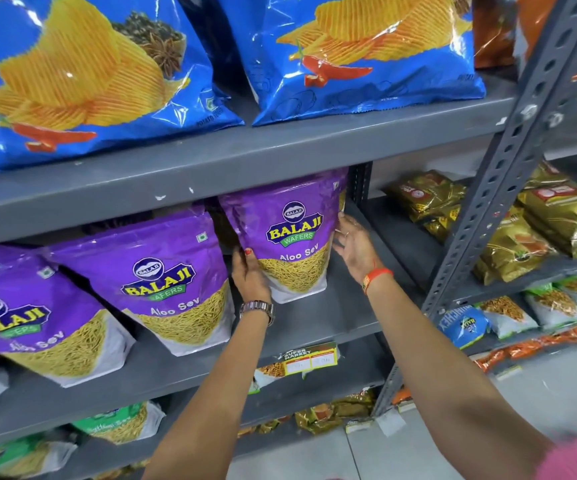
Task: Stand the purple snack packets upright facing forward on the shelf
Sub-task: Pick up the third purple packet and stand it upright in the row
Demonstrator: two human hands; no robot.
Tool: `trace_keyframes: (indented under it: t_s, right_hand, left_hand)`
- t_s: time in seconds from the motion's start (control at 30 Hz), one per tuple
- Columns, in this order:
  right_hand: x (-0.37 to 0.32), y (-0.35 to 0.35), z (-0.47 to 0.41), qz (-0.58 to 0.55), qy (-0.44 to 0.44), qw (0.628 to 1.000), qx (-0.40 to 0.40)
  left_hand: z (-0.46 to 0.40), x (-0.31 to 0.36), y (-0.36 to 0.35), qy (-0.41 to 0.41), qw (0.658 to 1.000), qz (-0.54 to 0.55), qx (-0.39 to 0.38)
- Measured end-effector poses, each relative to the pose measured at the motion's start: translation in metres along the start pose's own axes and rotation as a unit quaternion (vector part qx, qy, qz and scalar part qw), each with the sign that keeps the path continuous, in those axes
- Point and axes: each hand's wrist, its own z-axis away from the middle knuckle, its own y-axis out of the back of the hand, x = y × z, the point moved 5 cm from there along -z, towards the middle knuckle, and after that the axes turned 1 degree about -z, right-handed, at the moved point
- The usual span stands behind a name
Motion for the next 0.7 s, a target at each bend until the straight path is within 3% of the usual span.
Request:
trace_keyframes:
  t_s: [0.17,0.23,0.37,0.7]
  right_hand:
    - [0.011,-0.009,0.009,0.096,-0.045,0.99,-0.09]
    - [0.014,-0.009,0.011,0.111,-0.037,0.99,-0.085]
    - [0.015,-0.005,0.019,0.111,-0.024,0.992,-0.055]
    - [0.027,0.006,0.046,0.098,-0.003,0.995,-0.013]
  left_hand:
    - [-0.003,-0.009,-0.006,0.088,0.993,0.009,-0.078]
    - [-0.004,-0.016,-0.008,0.146,0.985,0.03,-0.088]
    - [0.0,-0.022,-0.008,0.19,0.975,0.01,-0.119]
    - [0.019,-0.035,0.01,0.181,0.975,0.007,-0.131]
